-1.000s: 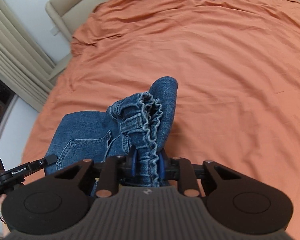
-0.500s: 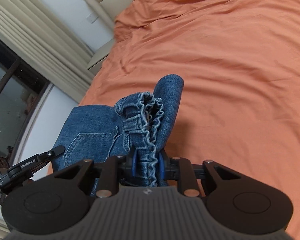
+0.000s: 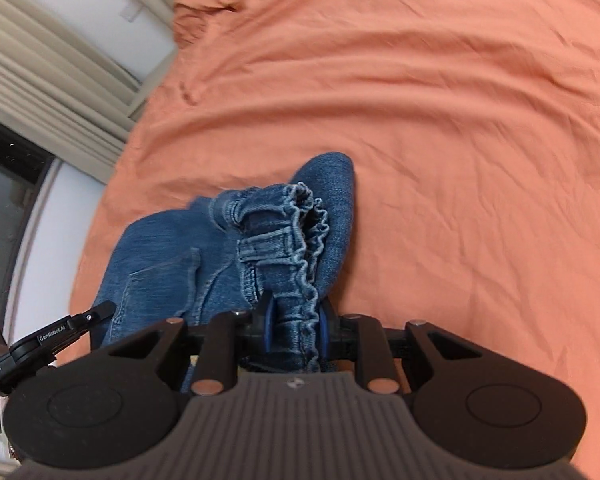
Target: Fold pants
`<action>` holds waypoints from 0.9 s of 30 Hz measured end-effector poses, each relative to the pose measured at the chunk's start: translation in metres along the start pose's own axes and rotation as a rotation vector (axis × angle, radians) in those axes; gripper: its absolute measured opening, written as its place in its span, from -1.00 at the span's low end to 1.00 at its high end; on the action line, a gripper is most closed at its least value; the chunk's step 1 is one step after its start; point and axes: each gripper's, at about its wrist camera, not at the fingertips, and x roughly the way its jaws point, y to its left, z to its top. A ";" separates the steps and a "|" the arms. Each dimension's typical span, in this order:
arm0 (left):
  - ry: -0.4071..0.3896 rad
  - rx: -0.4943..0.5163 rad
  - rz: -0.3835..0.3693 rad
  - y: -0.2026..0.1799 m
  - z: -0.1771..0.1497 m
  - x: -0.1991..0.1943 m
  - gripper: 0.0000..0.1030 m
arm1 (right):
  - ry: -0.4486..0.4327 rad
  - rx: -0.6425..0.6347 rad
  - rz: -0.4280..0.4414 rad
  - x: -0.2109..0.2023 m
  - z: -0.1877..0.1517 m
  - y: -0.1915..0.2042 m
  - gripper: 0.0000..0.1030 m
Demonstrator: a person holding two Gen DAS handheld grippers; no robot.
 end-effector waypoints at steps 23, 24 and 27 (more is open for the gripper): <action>-0.046 0.286 0.000 -0.098 -0.027 -0.062 -0.19 | -0.284 -0.620 -0.313 -0.053 -0.073 0.100 -0.08; -0.020 0.311 -0.016 -0.103 -0.031 -0.056 -0.19 | -0.274 -0.627 -0.303 -0.050 -0.077 0.103 -0.16; 0.059 0.344 -0.022 -0.111 -0.042 -0.033 -0.19 | -0.222 -0.641 -0.309 -0.031 -0.087 0.105 -0.33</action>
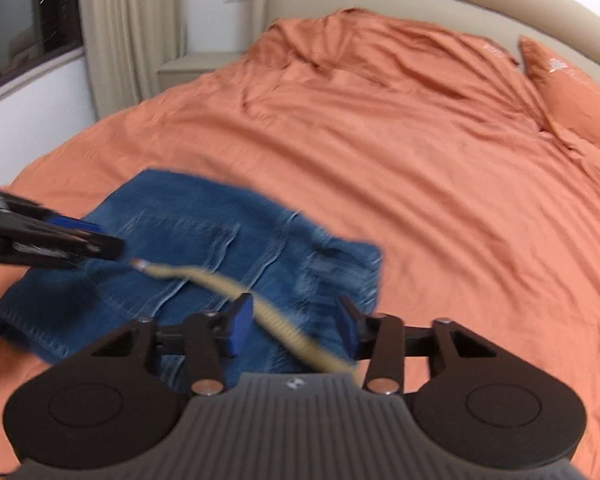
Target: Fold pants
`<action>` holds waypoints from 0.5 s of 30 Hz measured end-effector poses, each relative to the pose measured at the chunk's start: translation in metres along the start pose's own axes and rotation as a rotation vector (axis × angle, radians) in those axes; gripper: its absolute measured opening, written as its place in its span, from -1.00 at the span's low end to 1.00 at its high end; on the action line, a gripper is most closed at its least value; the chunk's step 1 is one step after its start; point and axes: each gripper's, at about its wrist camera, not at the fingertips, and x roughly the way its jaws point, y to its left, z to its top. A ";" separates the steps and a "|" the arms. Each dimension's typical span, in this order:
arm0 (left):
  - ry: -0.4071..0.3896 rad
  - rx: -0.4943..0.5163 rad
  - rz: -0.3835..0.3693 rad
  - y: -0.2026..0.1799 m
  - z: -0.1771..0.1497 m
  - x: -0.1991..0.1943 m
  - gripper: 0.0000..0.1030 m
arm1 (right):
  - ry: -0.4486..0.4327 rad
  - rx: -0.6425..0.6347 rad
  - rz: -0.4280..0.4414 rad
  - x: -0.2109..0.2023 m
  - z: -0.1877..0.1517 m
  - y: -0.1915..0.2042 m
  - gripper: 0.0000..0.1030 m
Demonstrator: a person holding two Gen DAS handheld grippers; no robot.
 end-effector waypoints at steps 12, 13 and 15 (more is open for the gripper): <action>0.066 0.008 0.020 -0.004 -0.008 0.025 -0.20 | 0.131 0.107 0.002 0.046 -0.029 -0.011 -0.33; 0.070 -0.012 0.016 -0.003 -0.006 0.021 -0.19 | 0.137 0.110 0.001 0.045 -0.027 -0.011 -0.32; 0.062 -0.039 0.006 -0.002 -0.002 0.008 -0.19 | 0.142 0.107 -0.003 0.043 -0.020 -0.010 -0.27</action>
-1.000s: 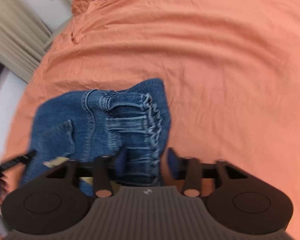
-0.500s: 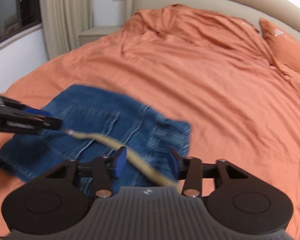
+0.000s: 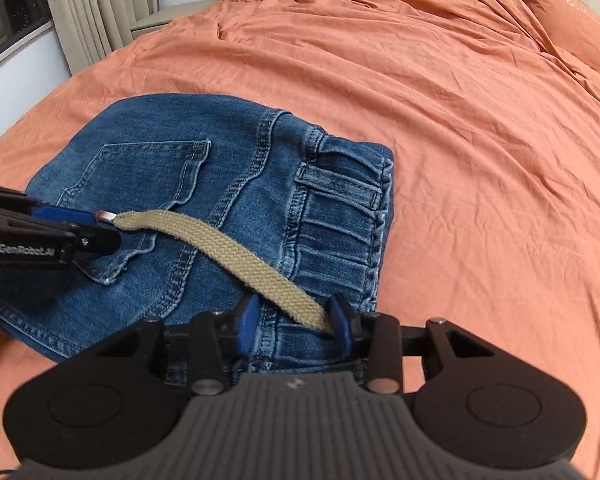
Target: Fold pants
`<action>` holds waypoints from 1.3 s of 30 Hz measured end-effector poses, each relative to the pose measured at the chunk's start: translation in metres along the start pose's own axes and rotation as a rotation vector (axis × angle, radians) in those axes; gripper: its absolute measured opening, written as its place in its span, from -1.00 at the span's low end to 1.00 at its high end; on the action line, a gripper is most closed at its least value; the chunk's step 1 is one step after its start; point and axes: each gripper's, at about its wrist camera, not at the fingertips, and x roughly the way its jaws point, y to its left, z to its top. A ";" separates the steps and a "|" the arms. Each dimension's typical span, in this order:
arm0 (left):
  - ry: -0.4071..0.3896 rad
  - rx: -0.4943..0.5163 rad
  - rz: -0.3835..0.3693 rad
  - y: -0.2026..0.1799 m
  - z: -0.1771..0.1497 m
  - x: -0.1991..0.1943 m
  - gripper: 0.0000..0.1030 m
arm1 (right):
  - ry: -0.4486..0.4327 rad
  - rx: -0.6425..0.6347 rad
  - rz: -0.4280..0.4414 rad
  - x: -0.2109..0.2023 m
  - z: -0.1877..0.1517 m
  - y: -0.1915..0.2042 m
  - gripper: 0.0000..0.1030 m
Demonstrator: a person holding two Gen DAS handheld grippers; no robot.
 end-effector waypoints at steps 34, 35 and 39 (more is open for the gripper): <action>-0.650 0.028 0.306 0.018 -0.108 -0.271 0.65 | -0.575 -0.074 -0.075 -0.291 -0.093 0.087 0.58; -0.644 0.029 0.314 0.022 -0.109 -0.271 0.65 | -0.569 -0.061 -0.074 -0.290 -0.098 0.088 0.58; -0.621 0.035 0.283 0.026 -0.118 -0.272 0.65 | -0.532 -0.006 -0.058 -0.279 -0.114 0.088 0.58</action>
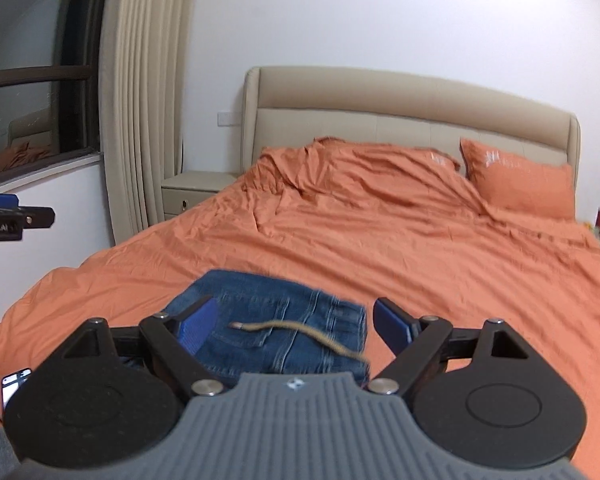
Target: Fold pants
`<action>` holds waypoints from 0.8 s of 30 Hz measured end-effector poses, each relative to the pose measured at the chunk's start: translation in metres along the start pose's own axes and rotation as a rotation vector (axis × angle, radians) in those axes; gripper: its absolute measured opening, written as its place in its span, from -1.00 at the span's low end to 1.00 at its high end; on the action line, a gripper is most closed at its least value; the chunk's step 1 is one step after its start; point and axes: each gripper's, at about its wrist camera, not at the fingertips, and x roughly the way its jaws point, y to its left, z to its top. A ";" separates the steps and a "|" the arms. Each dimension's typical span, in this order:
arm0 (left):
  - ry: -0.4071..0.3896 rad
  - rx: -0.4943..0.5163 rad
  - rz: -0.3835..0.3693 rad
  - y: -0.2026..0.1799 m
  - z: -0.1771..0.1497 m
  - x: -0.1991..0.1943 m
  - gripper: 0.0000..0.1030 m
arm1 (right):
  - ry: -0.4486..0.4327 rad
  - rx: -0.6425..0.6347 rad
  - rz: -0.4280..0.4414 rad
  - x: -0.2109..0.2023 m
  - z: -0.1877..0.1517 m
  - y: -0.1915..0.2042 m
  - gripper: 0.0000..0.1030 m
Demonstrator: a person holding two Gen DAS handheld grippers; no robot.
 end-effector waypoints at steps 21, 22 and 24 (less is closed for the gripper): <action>0.295 -0.039 -0.129 -0.062 -0.076 0.020 0.63 | 0.259 0.037 -0.067 0.043 -0.076 0.019 0.58; 0.295 -0.034 -0.121 -0.062 -0.076 0.020 0.63 | 0.265 0.039 -0.070 0.044 -0.076 0.020 0.58; 0.302 -0.025 -0.118 -0.063 -0.078 0.020 0.63 | 0.273 0.038 -0.078 0.045 -0.076 0.020 0.58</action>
